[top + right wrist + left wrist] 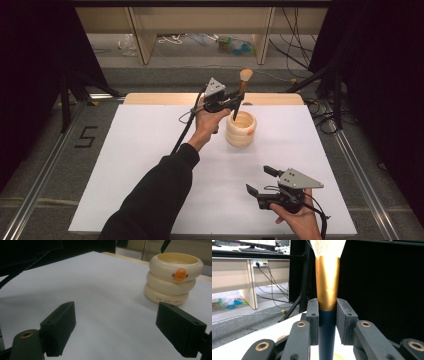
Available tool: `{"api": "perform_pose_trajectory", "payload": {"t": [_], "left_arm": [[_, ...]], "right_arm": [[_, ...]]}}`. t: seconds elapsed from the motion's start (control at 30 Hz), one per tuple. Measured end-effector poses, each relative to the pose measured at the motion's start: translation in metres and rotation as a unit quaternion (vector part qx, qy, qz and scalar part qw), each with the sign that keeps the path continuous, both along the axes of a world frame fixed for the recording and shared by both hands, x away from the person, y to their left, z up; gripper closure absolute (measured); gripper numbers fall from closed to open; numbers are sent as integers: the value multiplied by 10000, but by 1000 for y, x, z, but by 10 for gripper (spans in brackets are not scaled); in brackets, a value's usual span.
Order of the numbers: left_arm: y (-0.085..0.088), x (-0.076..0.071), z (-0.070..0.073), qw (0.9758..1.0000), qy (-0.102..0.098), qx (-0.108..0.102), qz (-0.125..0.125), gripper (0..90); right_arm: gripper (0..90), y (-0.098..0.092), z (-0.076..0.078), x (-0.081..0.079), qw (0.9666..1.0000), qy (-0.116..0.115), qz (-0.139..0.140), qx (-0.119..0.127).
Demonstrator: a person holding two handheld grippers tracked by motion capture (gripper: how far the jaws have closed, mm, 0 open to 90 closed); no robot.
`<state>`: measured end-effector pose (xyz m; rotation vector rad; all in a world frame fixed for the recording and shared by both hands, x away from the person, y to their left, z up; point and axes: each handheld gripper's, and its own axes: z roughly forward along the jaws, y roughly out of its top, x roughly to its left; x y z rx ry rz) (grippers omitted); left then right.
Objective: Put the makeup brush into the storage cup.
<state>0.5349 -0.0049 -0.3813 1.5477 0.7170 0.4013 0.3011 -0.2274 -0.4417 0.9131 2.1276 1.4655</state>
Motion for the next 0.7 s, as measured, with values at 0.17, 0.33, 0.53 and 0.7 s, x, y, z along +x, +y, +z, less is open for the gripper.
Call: {"api": "perform_pose_trajectory", "payload": {"t": [0.17, 0.33, 0.53, 0.7], "left_arm": [[-3, 1, -1, 9999, 40, -89, 26, 739], [-7, 0, -5, 9999, 73, -84, 34, 739], [-12, 1, -12, 9999, 57, -93, 59, 739], [-16, 1, -17, 9999, 81, -4, 77, 739]], "right_arm": [[171, -1, 0, 1, 10000, -69, 21, -29], [171, 0, 0, 1, 9999, -104, 13, -26], [171, 0, 0, 1, 10000, -59, 16, 2], [171, 0, 0, 0, 10000, -50, 18, 7]]}}
